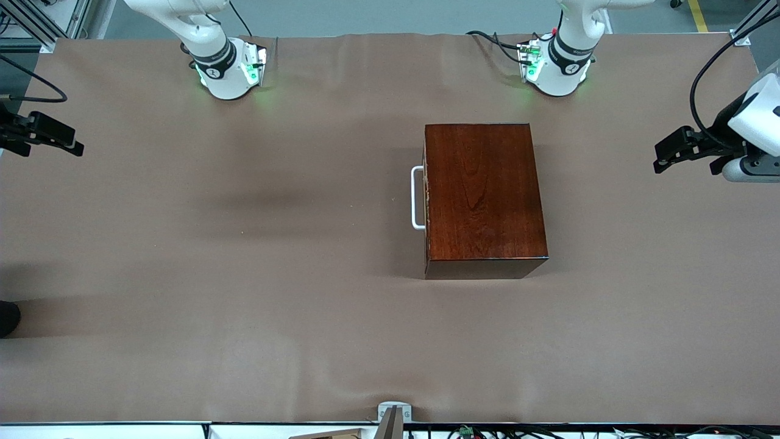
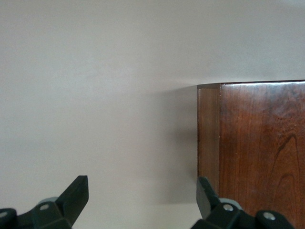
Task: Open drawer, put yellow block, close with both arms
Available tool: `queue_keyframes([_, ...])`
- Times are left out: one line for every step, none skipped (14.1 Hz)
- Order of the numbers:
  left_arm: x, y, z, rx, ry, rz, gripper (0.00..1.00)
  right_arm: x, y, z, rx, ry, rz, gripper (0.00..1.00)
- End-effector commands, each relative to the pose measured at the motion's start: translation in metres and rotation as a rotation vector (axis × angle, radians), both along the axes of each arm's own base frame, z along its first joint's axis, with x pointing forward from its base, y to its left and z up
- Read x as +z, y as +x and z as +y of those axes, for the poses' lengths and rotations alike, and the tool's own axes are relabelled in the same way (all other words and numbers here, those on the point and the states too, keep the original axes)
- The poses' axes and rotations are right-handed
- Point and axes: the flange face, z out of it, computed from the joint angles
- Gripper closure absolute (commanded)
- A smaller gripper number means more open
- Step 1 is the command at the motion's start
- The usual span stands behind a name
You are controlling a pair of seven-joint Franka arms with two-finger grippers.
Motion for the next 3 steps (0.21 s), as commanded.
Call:
queue_keyframes([0.0009,0.001,0.0009,0.006,-0.006,-0.01,0.0,0.0048,-0.0011,-0.0035,-0.016,0.015,-0.01,0.0])
queue_keyframes([0.0002,0.001,0.0009,0.006,-0.006,-0.008,0.0,0.0048,-0.001,-0.0035,-0.016,0.015,-0.01,0.0])
queue_keyframes([-0.0007,0.0014,0.0009,0.006,-0.005,-0.007,0.0,0.0048,-0.001,-0.0035,-0.016,0.015,-0.01,0.0])
